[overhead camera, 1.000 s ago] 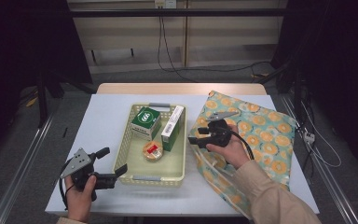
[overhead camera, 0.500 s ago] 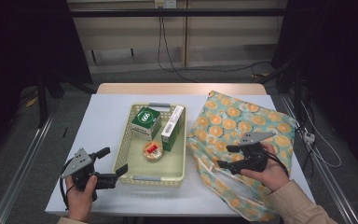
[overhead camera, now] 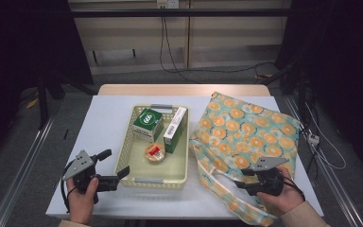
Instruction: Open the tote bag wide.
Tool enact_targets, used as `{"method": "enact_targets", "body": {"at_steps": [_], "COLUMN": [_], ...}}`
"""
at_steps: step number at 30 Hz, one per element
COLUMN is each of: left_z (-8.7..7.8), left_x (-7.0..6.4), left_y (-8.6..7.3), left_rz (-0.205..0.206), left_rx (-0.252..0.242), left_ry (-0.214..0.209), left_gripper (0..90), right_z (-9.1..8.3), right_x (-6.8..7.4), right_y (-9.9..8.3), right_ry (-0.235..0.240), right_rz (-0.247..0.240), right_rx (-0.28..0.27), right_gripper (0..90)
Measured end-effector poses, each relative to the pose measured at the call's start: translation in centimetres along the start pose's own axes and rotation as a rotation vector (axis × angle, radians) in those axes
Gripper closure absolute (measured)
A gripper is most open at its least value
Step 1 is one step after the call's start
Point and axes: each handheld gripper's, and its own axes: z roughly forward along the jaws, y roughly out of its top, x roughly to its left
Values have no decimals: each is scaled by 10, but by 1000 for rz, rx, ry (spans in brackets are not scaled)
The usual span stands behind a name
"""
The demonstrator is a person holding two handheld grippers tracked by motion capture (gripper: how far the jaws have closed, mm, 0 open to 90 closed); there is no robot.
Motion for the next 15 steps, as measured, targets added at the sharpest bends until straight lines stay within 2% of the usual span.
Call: {"method": "enact_targets", "body": {"at_steps": [1,2,7,8,11,13,15], "left_z": [0,0,0,0,0,0,0], "left_x": [-1,-1,-1,-1,0,0,0], "left_y": [0,1,0,0,0,0,-1], "left_rz": [2,5,4,3,3,4,4], "left_rx": [1,0,3,3,-1,3,3], "left_ry": [-2,-4,-3,-4,-6,-4,-4], "left_gripper": [37,37,37,37,37,37,37], "right_z": [3,3,6,7,7,8,10], "right_x": [-1,-1,-2,-4,-8,-15,-23], "right_y": [0,0,5,7,11,15,19], "right_ry": [-17,-17,-7,-29,-33,-41,-68], "right_rz": [-11,-11,-35,-35,-21,-11,-3], "right_rx": [-5,-5,3,8,1,-10,-18], "right_gripper": [584,584,843,866,891,898,900]}}
